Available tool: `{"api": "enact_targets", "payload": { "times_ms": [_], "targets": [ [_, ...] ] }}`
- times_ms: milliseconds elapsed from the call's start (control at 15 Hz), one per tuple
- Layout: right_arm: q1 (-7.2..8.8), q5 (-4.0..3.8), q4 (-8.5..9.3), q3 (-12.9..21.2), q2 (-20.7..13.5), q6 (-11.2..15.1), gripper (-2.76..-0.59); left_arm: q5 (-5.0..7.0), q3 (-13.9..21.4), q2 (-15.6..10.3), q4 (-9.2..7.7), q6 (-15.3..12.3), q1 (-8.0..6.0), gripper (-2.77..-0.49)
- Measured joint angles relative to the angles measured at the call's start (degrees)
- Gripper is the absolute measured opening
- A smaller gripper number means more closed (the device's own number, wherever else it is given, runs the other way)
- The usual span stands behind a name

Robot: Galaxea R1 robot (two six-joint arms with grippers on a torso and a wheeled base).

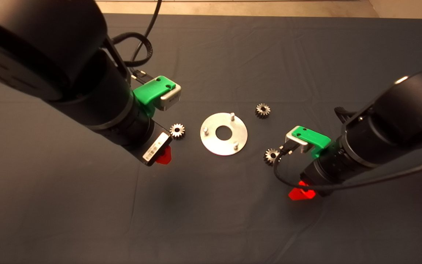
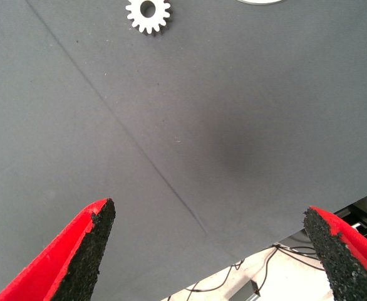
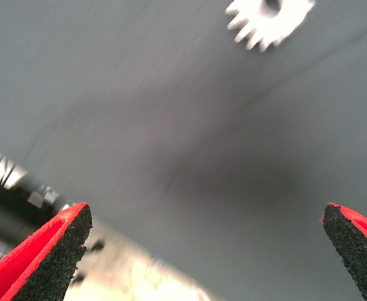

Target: Install three planetary gears onto the carrier pins

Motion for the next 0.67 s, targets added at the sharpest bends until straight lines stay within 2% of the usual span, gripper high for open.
{"api": "enact_targets", "payload": {
  "times_ms": [200,400,667],
  "targets": [
    [-1.43,-0.06,-3.94,-5.08,0.22,-3.09,-0.61,0.00,0.00,0.00,0.00,0.01,0.00,-1.09],
    [-3.66,-0.18,-7.22,-8.51,2.56,-4.82,-0.61,-0.02,0.00,0.02,-0.02,-0.01,-0.02,-1.09],
    [-5.36,0.09,-9.14,-9.94,5.14,-5.57,-0.61,0.02,0.00,0.00,-0.02,0.01,0.00,-1.09]
  ]
}}
